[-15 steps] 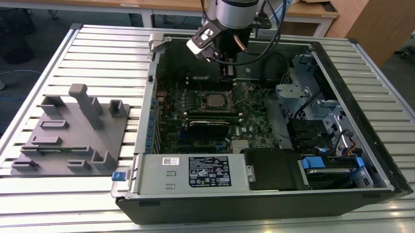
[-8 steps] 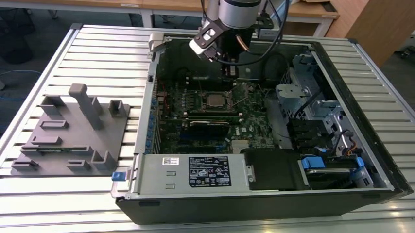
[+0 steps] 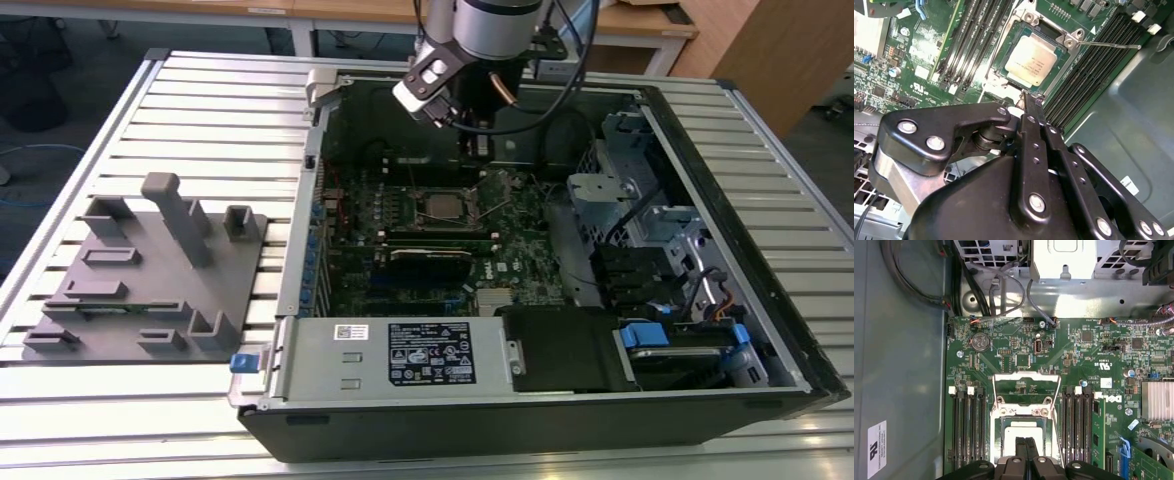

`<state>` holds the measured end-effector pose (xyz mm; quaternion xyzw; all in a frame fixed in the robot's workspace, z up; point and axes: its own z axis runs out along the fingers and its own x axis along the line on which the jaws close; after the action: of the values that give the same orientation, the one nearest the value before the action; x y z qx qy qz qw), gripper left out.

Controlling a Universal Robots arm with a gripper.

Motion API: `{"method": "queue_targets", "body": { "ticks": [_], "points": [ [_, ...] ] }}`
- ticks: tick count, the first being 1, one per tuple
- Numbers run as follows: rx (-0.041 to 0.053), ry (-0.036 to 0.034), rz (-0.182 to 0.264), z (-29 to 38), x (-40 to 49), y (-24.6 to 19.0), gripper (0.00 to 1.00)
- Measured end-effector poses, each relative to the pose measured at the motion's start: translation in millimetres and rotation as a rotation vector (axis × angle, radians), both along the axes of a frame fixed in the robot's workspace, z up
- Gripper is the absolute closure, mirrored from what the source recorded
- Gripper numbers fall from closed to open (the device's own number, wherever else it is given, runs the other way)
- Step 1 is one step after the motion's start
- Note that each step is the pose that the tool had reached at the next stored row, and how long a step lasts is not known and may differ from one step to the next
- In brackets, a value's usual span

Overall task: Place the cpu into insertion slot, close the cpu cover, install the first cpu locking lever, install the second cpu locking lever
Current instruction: 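Close the cpu cover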

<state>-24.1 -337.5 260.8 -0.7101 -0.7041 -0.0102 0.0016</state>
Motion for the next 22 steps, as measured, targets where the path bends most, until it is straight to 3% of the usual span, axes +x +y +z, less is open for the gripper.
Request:
{"method": "queue_targets", "body": {
  "ticks": [22],
  "points": [
    [-0.0001,0.0001,0.0,-0.5,25.8,0.1,0.9]
  ]
}}
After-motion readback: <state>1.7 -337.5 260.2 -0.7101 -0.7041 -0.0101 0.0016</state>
